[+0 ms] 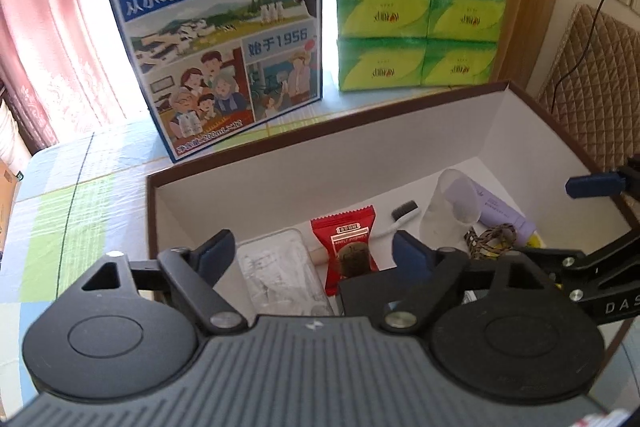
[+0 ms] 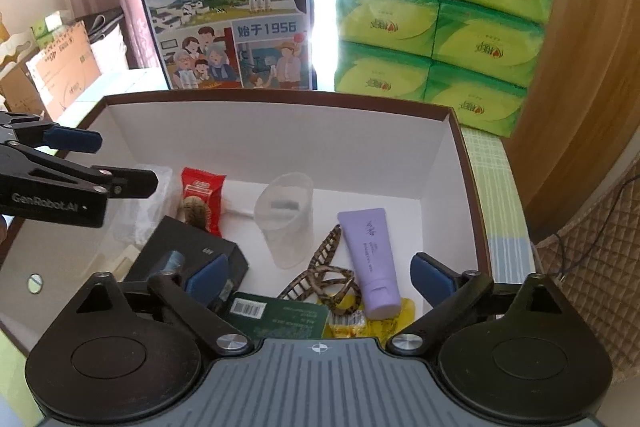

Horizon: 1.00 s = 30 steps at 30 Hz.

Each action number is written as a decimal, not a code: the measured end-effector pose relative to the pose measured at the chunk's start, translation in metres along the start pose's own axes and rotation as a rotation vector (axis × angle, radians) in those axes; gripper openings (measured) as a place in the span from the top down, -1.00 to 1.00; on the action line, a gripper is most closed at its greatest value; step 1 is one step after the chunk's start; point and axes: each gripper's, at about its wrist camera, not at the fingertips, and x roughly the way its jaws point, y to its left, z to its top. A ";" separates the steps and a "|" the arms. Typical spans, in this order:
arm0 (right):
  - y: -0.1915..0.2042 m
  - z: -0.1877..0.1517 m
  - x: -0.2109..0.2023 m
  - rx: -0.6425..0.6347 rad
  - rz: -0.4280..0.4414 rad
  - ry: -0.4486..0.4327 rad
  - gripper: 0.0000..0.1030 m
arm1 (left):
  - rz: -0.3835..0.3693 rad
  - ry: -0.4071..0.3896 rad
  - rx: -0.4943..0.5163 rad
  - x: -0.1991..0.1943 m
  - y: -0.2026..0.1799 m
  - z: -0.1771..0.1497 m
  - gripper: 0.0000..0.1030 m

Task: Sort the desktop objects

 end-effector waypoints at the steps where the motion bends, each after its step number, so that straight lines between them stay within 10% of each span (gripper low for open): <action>1: 0.001 -0.001 -0.002 0.002 0.004 -0.004 -0.90 | -0.001 -0.006 -0.003 -0.004 0.001 -0.001 -0.67; 30: 0.038 -0.031 -0.080 0.059 -0.141 -0.126 -0.96 | 0.062 -0.133 -0.066 -0.108 0.000 -0.043 -0.93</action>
